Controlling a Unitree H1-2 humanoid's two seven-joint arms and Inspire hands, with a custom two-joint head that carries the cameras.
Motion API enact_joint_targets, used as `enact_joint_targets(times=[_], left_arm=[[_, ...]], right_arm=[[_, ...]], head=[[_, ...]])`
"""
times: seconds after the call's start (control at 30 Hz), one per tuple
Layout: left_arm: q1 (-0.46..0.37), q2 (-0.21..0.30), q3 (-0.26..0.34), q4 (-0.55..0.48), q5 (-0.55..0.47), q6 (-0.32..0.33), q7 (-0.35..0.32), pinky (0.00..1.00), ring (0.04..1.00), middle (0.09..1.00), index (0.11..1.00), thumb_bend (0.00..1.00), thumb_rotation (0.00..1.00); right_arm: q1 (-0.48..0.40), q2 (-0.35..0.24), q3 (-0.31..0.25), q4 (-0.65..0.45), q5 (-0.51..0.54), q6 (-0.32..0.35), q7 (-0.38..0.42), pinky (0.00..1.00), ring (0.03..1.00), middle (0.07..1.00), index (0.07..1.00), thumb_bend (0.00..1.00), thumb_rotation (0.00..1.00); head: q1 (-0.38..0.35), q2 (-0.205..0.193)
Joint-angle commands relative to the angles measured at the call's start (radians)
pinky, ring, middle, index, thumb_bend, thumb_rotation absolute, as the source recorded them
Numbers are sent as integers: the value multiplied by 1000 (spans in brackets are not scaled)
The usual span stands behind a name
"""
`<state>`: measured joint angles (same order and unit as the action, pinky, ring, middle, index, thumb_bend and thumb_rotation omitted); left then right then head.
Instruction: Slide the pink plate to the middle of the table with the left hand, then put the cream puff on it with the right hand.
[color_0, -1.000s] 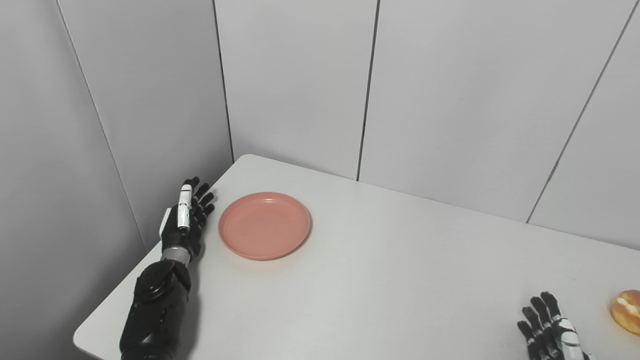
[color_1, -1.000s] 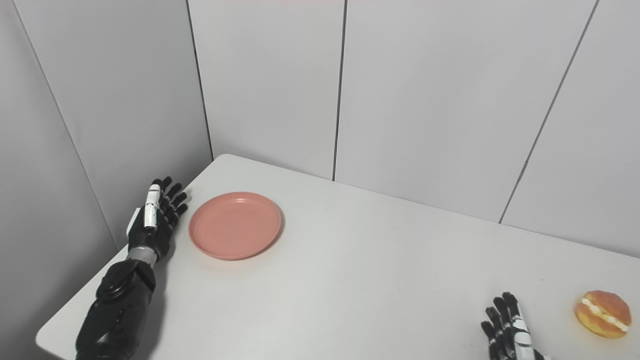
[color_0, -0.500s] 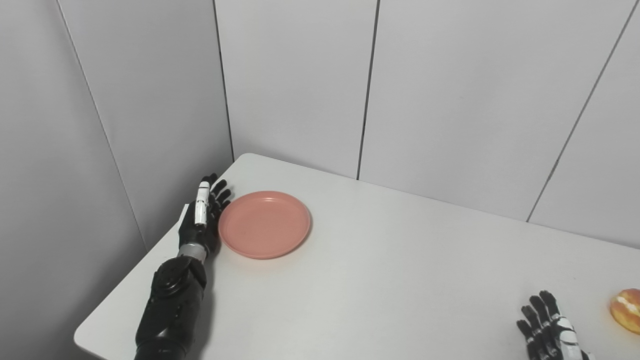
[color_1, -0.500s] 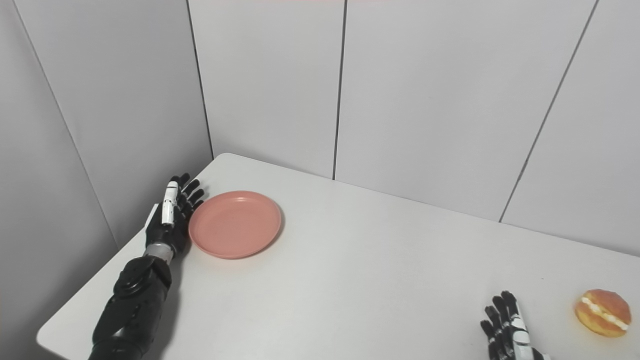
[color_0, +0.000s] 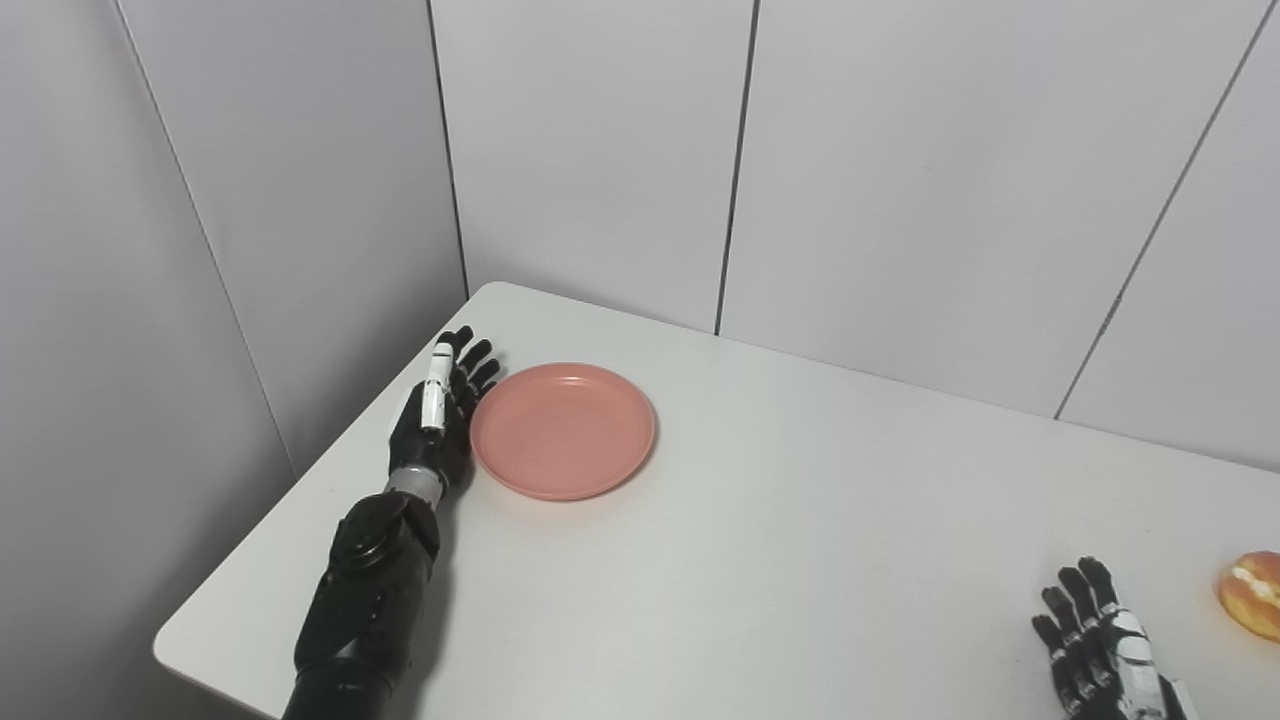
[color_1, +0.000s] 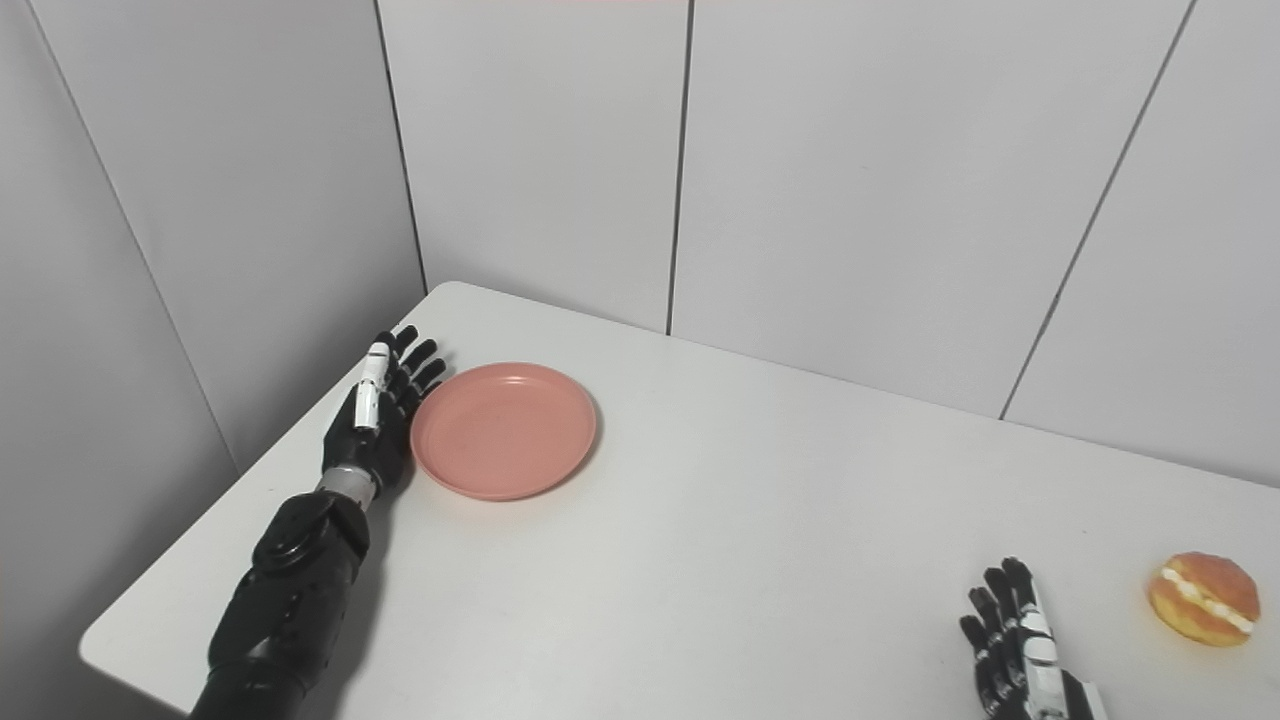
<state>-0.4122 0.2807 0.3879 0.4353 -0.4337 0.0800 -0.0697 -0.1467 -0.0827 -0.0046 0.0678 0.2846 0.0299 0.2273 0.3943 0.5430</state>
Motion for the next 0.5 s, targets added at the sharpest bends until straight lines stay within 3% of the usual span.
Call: enact_joint_targets(times=[0.0,0.47], left_arm=[[3,-13,-9,-9,-16,50,-1,1000,984,987,966,387,1000],[3,-47,-53,-35,-20,86,-16,1000,976,982,983,374,1000]], right_arm=[[30,3,4,14,-4,45,-4,1000,1000,1000,1000,220,1000],[32,9,6,2,-9,58,-12,1000,1000,1000,1000,224,1000]], head=[[-4,2],[-19,10]])
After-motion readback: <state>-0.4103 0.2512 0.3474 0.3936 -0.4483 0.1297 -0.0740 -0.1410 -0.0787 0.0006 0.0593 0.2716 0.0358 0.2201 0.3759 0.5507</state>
